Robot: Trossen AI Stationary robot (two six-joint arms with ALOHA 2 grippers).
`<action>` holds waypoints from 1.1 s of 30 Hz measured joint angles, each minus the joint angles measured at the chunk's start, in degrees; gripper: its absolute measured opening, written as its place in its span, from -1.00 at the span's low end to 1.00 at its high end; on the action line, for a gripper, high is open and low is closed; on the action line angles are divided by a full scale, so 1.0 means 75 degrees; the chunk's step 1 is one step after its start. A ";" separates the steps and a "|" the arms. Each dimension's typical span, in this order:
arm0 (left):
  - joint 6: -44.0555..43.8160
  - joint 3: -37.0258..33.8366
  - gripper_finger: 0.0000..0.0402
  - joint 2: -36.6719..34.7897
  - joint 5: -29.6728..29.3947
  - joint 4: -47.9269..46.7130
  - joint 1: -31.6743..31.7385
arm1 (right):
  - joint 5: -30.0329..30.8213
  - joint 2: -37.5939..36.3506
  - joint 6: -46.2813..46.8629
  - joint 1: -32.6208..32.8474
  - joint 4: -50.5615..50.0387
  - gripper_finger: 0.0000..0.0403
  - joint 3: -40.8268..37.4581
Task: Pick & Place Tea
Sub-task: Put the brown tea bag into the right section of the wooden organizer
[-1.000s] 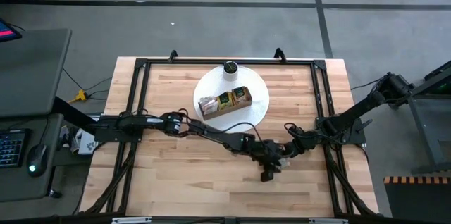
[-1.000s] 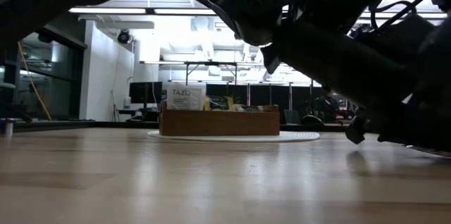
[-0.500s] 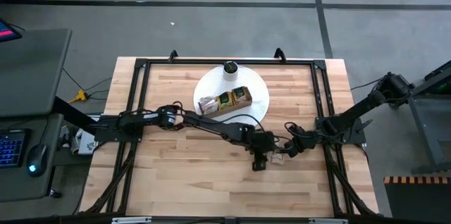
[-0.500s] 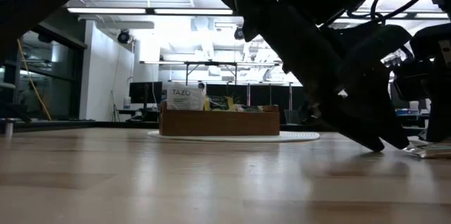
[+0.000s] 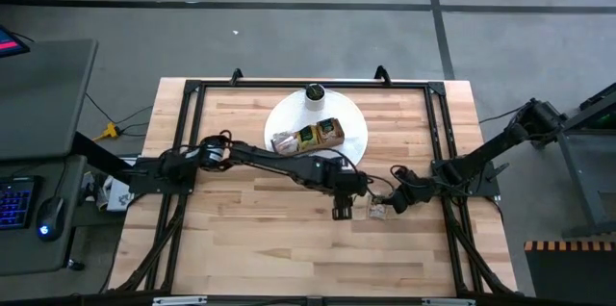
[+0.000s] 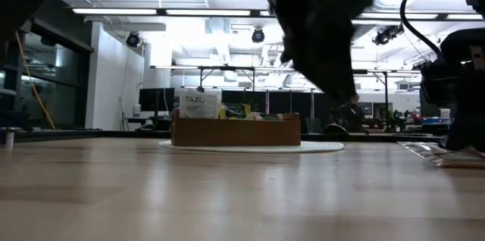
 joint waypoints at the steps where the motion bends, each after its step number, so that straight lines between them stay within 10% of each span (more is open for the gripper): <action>1: 0.0025 0.0000 -0.05 -0.0128 -0.0115 -0.0077 -0.0001 | 0.0047 -0.0037 -0.0068 -0.0003 0.0002 -1.00 0.0000; 33: 0.0678 0.0027 -0.05 -0.2534 0.0902 -0.1272 0.1904 | 0.2481 -0.2832 -0.3032 -0.0005 -0.7415 -1.00 0.4613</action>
